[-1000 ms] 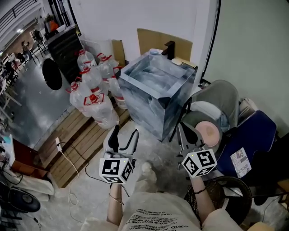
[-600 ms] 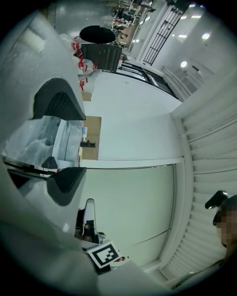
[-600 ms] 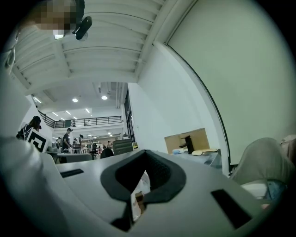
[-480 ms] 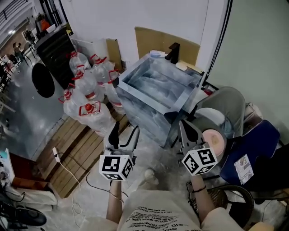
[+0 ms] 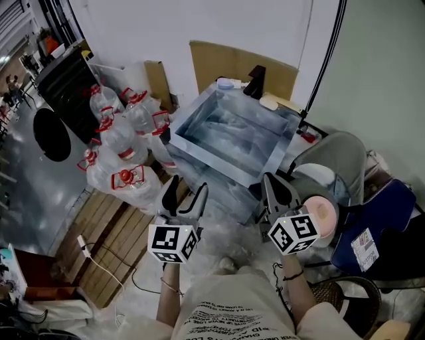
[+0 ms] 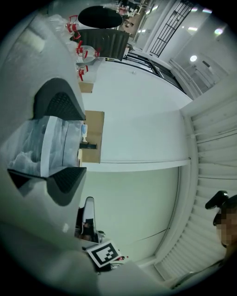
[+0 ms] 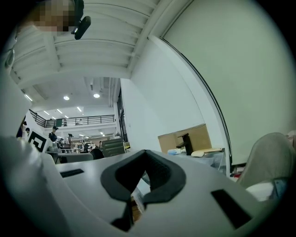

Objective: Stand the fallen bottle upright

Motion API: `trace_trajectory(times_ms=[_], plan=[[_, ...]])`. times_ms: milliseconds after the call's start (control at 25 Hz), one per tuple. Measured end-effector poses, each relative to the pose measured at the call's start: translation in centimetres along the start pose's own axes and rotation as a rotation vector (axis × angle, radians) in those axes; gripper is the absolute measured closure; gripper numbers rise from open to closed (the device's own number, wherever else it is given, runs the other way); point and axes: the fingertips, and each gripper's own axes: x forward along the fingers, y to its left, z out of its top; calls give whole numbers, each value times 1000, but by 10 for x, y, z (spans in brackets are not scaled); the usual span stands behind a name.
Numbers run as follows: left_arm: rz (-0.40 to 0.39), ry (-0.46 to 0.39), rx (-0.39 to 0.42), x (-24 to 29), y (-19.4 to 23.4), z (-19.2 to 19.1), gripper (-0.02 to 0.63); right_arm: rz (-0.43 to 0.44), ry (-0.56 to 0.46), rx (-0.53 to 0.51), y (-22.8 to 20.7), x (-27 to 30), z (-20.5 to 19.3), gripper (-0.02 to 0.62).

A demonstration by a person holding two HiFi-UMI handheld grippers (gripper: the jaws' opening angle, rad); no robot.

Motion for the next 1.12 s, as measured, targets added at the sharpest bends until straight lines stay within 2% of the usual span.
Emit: trace_trajectory(times_ms=[600,920,1120], plan=[[-53,12,-29,69,33,-14,303,-21,23,-7,-22,70,-13,591],[-87,27,-34,138,64,-13,304,-32,33,-3,-45,138,-14,591],[-117,43,-36,185,82,-8,303,-72,34,3,-74,180,-6,592]])
